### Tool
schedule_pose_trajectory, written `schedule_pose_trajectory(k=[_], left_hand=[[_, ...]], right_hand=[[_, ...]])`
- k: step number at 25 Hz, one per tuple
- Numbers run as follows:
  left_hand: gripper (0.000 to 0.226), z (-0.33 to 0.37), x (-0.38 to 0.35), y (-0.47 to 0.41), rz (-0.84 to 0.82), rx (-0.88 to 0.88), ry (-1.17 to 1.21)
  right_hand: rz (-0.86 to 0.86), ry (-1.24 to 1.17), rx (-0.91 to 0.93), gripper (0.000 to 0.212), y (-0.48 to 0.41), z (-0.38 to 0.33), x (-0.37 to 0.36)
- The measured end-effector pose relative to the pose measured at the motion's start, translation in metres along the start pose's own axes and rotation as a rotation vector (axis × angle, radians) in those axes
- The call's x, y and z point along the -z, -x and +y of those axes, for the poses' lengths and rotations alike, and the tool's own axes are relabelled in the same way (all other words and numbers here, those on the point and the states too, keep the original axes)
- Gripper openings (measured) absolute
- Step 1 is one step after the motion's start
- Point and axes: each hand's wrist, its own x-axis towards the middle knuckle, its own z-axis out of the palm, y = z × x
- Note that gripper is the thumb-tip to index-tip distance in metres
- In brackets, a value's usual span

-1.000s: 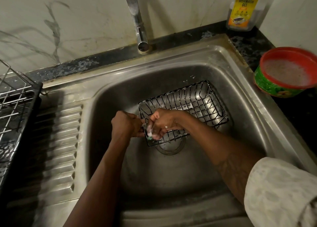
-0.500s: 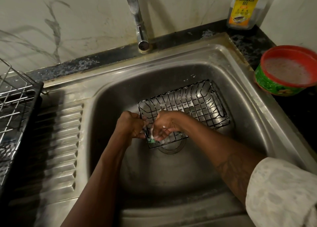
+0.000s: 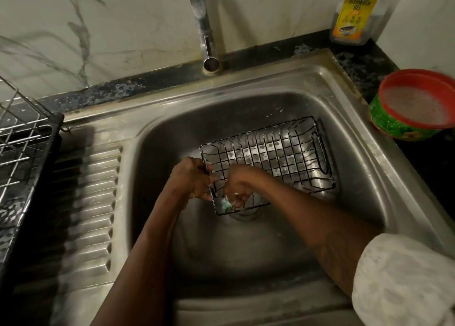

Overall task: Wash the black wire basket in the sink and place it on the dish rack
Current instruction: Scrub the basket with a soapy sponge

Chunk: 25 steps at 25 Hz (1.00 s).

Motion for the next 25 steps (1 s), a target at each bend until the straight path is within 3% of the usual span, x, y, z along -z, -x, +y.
schedule_pose_trajectory(k=[3,5,8,12,14,17,19,22,25], left_hand=[[0.014,0.004,-0.001,-0.005,-0.01,0.073,0.058],[0.015,0.004,-0.002,-0.006,-0.011,0.054,0.02],[0.012,0.004,0.0,0.002,0.029,-0.044,-0.095],[0.016,0.002,0.001,-0.007,0.0,0.071,0.0],[0.013,0.005,0.0,-0.011,0.004,0.111,0.037],[0.014,0.005,0.002,-0.011,0.028,0.061,-0.1],[0.019,0.005,0.004,-0.012,0.011,0.077,-0.151],[0.022,0.009,0.005,-0.012,0.012,0.172,-0.069],[0.019,0.011,0.004,-0.008,0.074,0.148,-0.128]], right_hand=[[0.261,0.284,0.063,0.032,-0.006,-0.006,-0.006],[0.16,0.172,0.123,0.038,-0.002,-0.006,-0.003],[-0.182,-0.15,0.139,0.022,0.014,-0.002,0.007],[-0.078,-0.064,0.084,0.012,0.012,0.0,0.001],[-0.117,-0.145,0.107,0.012,0.016,-0.002,0.004],[-0.097,-0.353,0.154,0.026,0.024,0.0,0.014],[-0.097,-0.425,0.181,0.023,0.028,-0.001,0.015],[-0.214,-0.328,0.179,0.022,0.035,-0.008,0.008],[-0.134,-0.294,0.135,0.018,0.035,-0.002,0.014]])
